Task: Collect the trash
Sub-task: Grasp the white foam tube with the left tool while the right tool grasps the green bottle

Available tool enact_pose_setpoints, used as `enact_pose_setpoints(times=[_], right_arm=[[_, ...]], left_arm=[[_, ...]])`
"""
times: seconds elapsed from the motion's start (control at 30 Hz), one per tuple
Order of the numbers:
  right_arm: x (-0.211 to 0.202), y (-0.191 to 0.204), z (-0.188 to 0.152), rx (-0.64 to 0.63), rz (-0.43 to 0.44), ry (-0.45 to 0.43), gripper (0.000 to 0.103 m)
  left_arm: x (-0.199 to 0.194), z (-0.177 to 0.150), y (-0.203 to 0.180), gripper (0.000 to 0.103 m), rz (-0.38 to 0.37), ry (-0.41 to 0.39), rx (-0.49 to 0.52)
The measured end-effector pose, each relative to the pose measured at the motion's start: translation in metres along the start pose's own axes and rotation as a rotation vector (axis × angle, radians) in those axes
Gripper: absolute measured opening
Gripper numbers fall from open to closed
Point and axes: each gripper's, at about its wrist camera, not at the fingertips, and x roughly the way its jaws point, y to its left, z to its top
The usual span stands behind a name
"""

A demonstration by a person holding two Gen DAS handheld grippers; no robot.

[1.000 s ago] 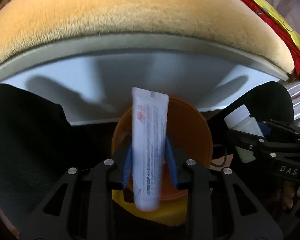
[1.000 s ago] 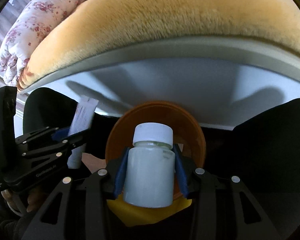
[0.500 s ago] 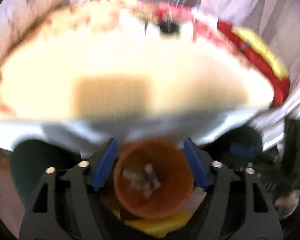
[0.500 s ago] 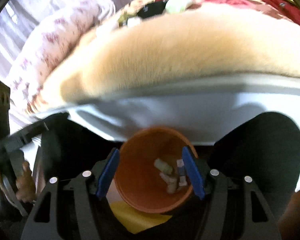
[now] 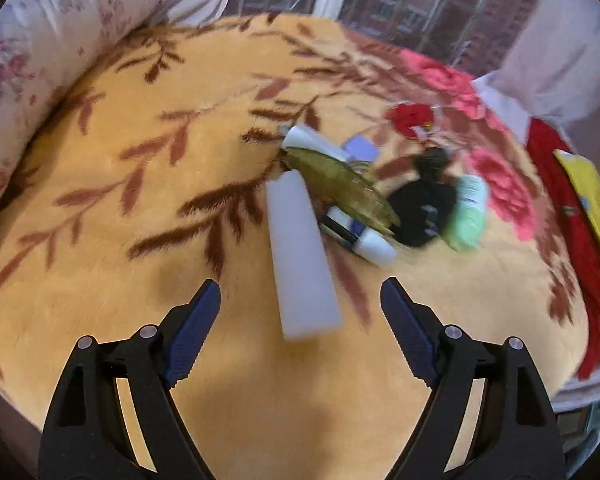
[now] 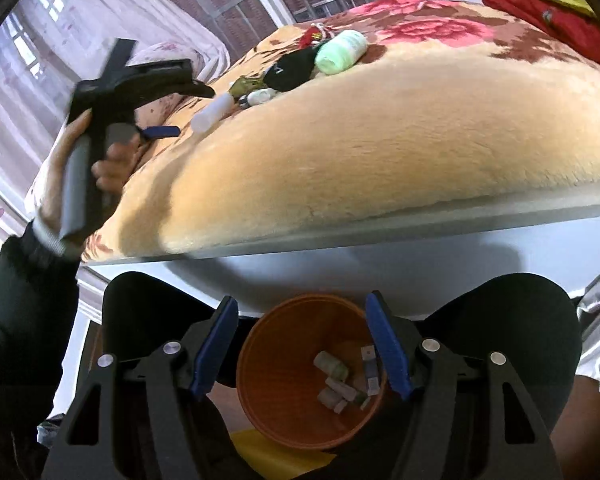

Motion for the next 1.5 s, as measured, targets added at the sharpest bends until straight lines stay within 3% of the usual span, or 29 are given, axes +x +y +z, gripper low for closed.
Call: enact_pose_setpoints(times=[0.17,0.23,0.3,0.33,0.47,0.63,0.8,1.0,1.13,1.2,1.3,1.4,1.5], right_arm=[[0.002,-0.008,0.004,0.014,-0.008,-0.002,0.065],[0.003,-0.011,0.007,0.020,-0.004,0.003,0.065],[0.005,-0.010,0.011,0.013,0.005,0.011,0.061],[0.005,-0.009,0.013,0.010,0.011,0.014,0.055],[-0.006,-0.003,0.041,-0.015,0.045,-0.013,0.053],[-0.006,0.001,0.116,-0.020,0.020,-0.079,0.054],[0.049,-0.015,0.216,0.099,-0.007,-0.050,0.060],[0.127,-0.048,0.291,0.338,-0.085,0.055,0.060],[0.167,-0.055,0.310,0.461,-0.075,0.168,0.060],[0.185,-0.051,0.317,0.473,-0.129,0.211,0.059],[0.198,-0.034,0.327,0.386,-0.290,0.211,0.048],[0.201,-0.012,0.324,0.260,-0.392,0.176,0.047],[0.184,-0.013,0.309,0.263,-0.327,0.104,0.046]], left_arm=[[0.033,0.016,0.006,0.078,0.043,0.059,-0.039],[0.039,0.017,0.007,0.043,0.102,0.045,-0.017],[0.042,0.016,0.008,0.029,0.165,0.021,0.021],[0.040,0.013,0.011,0.027,0.148,0.001,0.029],[0.008,-0.009,0.013,0.025,0.123,-0.093,0.081],[-0.047,-0.064,0.013,0.025,0.018,-0.182,0.131],[-0.071,-0.118,0.004,0.025,-0.027,-0.214,0.198],[-0.063,-0.154,0.006,0.025,-0.078,-0.189,0.220],[-0.065,-0.159,0.011,0.025,-0.111,-0.211,0.235],[-0.064,-0.159,0.013,0.025,-0.128,-0.209,0.227],[-0.065,-0.160,0.016,0.025,-0.147,-0.214,0.218],[-0.066,-0.162,0.015,0.025,-0.145,-0.214,0.214],[-0.070,-0.164,0.018,0.025,-0.154,-0.210,0.197]])
